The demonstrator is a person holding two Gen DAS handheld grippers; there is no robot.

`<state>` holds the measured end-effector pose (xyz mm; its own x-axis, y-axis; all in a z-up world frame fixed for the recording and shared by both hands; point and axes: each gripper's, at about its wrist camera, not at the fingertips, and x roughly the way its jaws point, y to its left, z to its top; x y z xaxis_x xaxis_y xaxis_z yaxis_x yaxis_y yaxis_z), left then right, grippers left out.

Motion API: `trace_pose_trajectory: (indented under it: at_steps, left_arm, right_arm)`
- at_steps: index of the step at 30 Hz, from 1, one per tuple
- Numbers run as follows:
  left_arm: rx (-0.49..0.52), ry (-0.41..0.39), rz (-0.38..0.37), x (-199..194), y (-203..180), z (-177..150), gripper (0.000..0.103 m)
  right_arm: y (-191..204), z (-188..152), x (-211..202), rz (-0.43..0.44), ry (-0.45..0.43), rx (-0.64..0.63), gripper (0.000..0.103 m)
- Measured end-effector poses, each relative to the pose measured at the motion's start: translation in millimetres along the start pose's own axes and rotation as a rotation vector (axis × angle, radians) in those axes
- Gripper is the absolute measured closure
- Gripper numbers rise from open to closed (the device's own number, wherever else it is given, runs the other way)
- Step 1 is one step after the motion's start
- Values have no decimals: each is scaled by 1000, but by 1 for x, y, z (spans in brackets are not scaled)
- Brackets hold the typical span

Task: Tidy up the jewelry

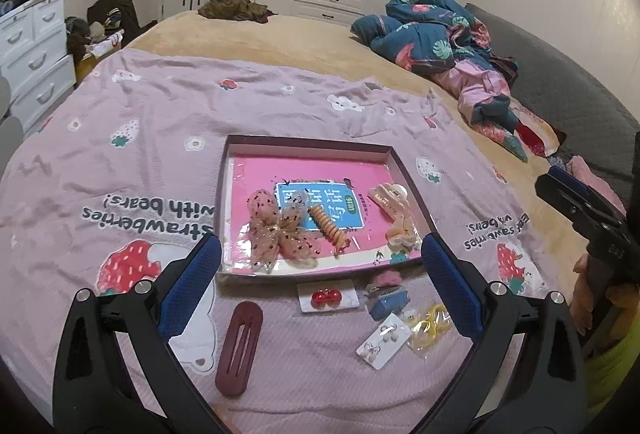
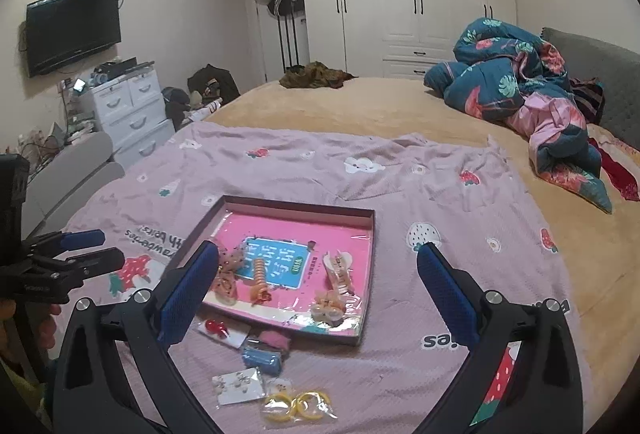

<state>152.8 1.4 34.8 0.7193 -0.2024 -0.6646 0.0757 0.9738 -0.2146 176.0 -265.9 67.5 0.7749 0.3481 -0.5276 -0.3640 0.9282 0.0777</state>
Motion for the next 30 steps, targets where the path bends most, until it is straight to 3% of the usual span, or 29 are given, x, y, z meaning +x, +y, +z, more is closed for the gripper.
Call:
trace_pose_trajectory:
  at_steps: [13, 20, 30]
  left_arm:
    - [-14, -30, 28, -29, 14, -17, 9]
    - [-10, -6, 32, -30, 18, -33, 9]
    - [75, 63, 32, -16, 5, -66, 9]
  right_arm:
    - [16, -9, -36, 20, -24, -32, 4]
    - [22, -25, -35, 34, 13, -34, 4]
    - [28, -56, -23, 71, 97, -27, 4]
